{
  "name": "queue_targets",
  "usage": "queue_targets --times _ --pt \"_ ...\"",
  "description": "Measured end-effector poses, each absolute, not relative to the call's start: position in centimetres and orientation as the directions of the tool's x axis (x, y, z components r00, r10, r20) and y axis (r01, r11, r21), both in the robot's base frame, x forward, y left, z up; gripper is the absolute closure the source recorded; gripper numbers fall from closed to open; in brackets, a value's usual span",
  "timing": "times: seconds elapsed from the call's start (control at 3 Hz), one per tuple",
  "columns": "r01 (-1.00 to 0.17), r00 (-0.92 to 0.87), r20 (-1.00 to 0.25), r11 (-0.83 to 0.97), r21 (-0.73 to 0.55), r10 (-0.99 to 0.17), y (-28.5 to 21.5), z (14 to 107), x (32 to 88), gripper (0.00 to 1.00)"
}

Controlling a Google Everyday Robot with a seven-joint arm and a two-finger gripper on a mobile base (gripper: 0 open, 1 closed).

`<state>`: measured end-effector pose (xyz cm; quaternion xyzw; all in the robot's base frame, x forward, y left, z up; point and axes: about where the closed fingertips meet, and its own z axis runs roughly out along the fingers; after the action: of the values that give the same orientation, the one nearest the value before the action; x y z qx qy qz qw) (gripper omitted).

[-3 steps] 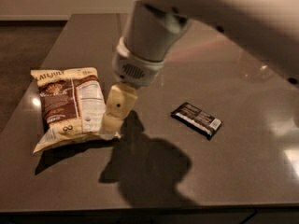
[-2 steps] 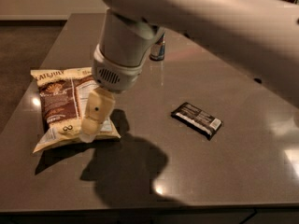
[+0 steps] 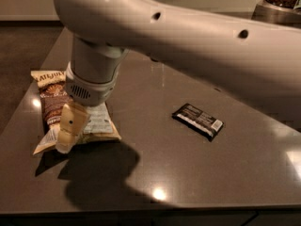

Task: Move brown chip bag near rxbar chocolate

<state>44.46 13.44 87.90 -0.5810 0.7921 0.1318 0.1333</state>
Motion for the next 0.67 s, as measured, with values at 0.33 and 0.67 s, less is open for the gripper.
queue_targets --times 0.33,0.67 --pt "-0.954 -0.297 -0.353 0.292 0.071 -0.887 14.93 86.5 45.0 0.05" --pt "-0.951 -0.309 -0.354 0.298 0.086 -0.883 15.32 86.02 45.46 0.28"
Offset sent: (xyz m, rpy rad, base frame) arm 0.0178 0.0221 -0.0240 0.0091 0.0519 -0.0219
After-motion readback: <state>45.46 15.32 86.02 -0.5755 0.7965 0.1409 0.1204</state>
